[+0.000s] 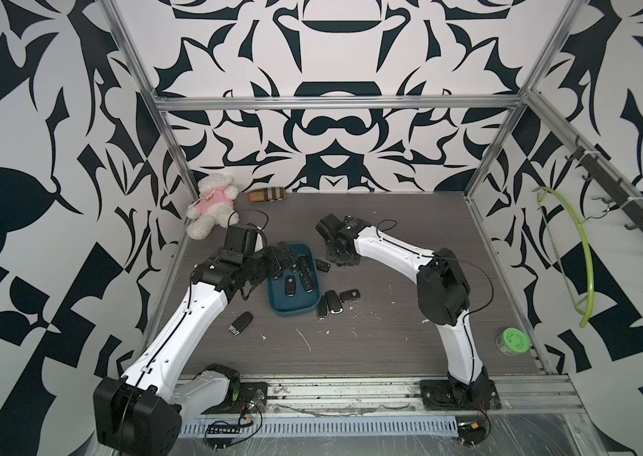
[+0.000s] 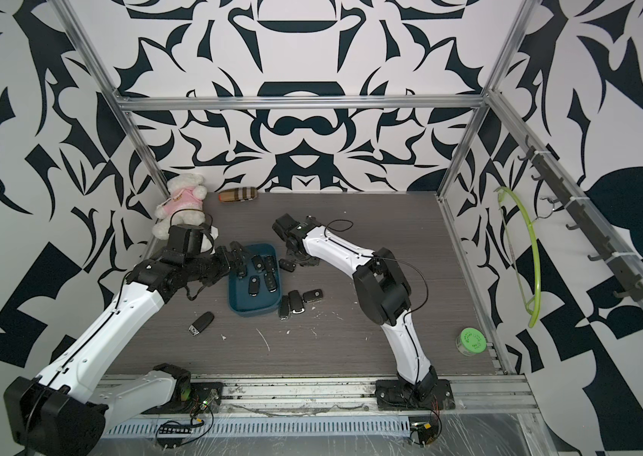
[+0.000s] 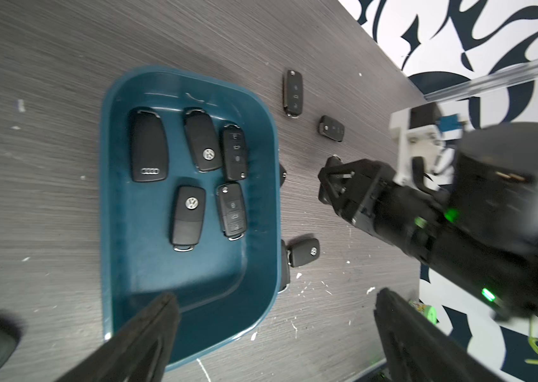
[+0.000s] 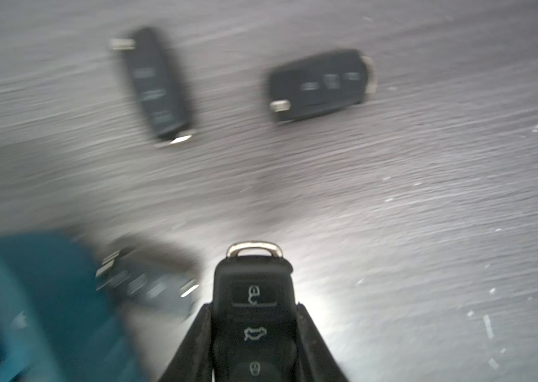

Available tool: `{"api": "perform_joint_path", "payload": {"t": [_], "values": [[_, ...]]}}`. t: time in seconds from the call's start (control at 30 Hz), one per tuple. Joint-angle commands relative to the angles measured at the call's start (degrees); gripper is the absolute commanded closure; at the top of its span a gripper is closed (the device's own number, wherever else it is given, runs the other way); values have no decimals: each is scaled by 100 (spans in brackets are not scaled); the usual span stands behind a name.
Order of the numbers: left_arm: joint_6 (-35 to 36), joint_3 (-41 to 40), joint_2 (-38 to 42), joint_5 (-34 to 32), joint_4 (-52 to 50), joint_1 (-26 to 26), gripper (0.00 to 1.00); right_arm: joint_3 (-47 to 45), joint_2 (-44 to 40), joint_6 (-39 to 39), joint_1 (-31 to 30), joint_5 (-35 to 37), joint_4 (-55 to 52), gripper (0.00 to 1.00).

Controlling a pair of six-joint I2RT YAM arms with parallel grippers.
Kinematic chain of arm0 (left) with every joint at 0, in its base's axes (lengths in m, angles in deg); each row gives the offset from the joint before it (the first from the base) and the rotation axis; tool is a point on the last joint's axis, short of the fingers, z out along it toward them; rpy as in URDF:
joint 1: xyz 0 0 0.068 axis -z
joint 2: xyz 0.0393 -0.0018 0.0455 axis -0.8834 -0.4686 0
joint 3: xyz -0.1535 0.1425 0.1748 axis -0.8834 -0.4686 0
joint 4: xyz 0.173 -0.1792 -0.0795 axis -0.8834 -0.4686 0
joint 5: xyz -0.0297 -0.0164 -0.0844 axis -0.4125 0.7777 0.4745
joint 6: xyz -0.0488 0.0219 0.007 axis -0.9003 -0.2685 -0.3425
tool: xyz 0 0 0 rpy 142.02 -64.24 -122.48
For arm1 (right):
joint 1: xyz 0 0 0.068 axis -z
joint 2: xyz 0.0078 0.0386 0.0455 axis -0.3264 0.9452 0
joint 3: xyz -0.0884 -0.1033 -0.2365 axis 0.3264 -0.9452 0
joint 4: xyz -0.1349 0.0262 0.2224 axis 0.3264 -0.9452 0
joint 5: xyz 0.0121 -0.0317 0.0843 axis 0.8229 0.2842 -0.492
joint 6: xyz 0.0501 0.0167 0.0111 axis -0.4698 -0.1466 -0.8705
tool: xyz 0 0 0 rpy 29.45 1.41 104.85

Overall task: Place the car key into the storage box
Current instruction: Pick up the car key from the center of the board, then place the car key in the storage box.

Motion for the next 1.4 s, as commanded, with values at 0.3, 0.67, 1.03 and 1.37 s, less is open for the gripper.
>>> {"api": "perform_joint_path", "payload": {"t": [0.3,0.67,1.03,1.37], "values": [[-51,-73,1295,-1812,-1412,-37,1,1373,465,210,-1116,-277,115,73],[-195,-164,2192,-2181,-2052,-39,1,1822,1196,243,-1378,-962,604,73],[-258,-120,2439,-2237,-2293,-39,1,2199,1752,78,-1457,-1253,682,73],[-258,-158,2437,-2179,-2248,-39,1,2177,1791,7,-1501,-1209,539,73]]}}
